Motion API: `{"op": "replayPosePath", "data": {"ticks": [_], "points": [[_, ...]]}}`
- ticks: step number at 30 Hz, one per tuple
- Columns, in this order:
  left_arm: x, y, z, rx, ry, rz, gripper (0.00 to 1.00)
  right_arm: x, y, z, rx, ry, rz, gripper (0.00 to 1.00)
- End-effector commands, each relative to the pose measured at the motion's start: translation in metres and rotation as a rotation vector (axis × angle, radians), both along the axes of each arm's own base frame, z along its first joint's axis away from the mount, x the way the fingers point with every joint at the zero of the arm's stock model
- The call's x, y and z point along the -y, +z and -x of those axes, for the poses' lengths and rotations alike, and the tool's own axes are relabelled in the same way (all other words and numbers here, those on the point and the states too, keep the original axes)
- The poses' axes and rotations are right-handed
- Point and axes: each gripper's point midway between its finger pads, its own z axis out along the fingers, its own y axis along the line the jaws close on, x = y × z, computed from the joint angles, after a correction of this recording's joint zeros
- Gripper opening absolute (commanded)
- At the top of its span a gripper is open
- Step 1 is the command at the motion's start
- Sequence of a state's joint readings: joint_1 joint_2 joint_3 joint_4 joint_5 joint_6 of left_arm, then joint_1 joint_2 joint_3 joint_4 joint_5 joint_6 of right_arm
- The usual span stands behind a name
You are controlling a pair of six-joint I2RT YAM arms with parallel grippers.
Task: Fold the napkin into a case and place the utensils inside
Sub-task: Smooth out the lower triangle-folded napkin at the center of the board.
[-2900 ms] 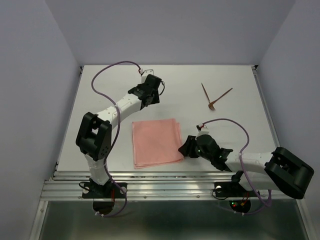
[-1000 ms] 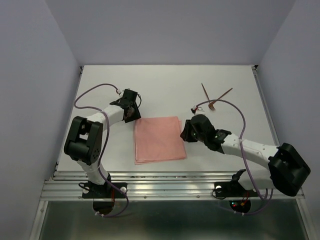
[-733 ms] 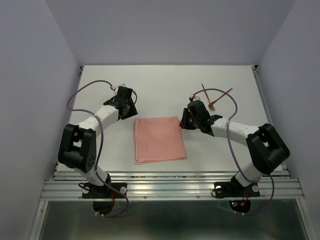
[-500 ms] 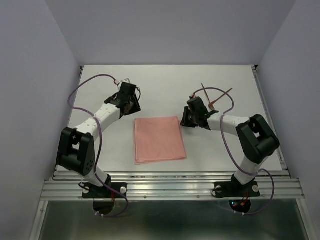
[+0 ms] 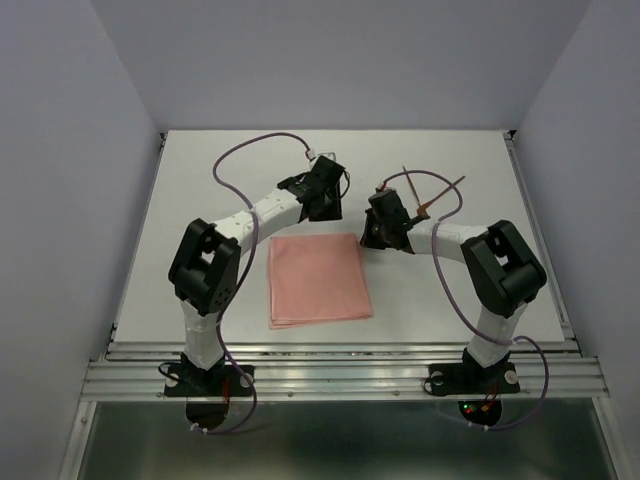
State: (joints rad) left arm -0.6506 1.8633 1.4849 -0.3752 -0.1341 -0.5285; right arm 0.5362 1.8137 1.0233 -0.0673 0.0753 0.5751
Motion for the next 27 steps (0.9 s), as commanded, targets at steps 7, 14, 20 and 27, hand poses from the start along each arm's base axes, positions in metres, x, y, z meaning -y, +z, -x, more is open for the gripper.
{"op": "replayPosePath", "data": {"ticks": [7,14,20,27], "points": [[0.050,-0.011,0.001,-0.056,-0.093,0.012,0.48,0.009,-0.013,-0.001,-0.008,-0.031,0.049,0.01],[0.070,-0.028,-0.002,-0.080,-0.095,-0.003,0.50,0.007,-0.013,0.003,-0.011,-0.041,0.012,0.01],[0.070,-0.043,-0.006,-0.086,-0.062,-0.018,0.50,0.009,-0.014,0.007,-0.011,-0.046,0.007,0.01],[0.067,-0.065,-0.007,-0.109,-0.042,-0.048,0.48,0.009,-0.011,0.008,-0.006,-0.046,-0.002,0.01]]}}
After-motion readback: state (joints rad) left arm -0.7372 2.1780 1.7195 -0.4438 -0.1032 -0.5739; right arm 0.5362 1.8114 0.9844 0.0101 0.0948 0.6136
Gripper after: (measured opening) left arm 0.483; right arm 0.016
